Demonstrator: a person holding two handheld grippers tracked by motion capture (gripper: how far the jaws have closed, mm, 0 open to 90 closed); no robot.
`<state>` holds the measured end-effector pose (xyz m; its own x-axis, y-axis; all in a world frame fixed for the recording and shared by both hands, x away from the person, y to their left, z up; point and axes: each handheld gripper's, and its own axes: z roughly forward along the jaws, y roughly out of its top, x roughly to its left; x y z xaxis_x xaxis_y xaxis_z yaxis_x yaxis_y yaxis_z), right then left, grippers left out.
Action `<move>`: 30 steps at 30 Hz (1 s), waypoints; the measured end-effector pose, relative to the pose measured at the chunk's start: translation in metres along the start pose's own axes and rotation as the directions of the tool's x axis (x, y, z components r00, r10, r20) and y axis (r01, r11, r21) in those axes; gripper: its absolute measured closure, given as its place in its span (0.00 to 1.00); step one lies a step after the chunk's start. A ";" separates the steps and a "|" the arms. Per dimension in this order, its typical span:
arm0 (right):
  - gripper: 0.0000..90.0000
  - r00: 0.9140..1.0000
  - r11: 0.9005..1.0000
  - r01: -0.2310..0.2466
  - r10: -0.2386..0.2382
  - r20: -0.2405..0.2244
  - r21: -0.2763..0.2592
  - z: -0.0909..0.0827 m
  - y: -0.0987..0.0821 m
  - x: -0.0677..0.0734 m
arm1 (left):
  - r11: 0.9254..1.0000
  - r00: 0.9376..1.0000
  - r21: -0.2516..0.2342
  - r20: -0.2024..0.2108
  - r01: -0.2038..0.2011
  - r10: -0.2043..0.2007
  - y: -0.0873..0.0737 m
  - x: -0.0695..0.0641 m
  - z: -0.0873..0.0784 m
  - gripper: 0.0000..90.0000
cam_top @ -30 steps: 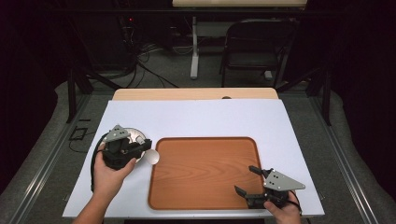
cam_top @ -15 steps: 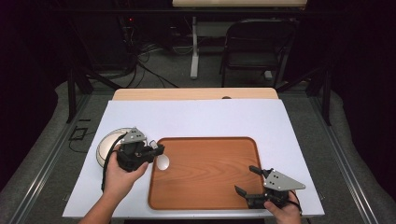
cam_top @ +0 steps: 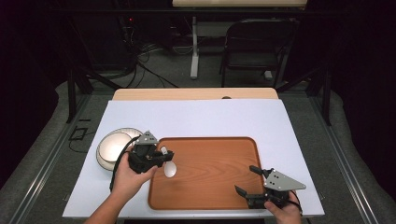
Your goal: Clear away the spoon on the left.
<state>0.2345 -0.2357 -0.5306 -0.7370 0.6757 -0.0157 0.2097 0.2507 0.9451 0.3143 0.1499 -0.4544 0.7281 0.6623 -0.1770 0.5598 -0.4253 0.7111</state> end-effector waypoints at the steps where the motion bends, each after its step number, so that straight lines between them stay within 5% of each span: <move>1: 0.17 1.000 1.000 -0.001 0.001 0.000 -0.001 0.000 0.000 0.000 | 1.000 1.000 0.007 0.007 0.005 -0.005 0.000 0.000 0.002 0.95; 22: 0.17 1.000 1.000 -0.001 0.001 0.000 -0.001 0.000 0.000 0.000 | 0.994 0.998 0.100 0.053 0.040 -0.045 -0.006 0.008 0.032 0.94; 30: 0.17 1.000 1.000 0.000 0.000 0.000 0.000 0.000 0.000 0.000 | 0.991 0.994 0.098 0.057 0.093 -0.099 -0.004 0.015 0.036 0.94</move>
<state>0.2344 -0.2358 -0.5305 -0.7371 0.6757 -0.0152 0.2097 0.2500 0.9453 0.3374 0.1397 -0.4850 0.6906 0.6649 -0.2846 0.6609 -0.4203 0.6218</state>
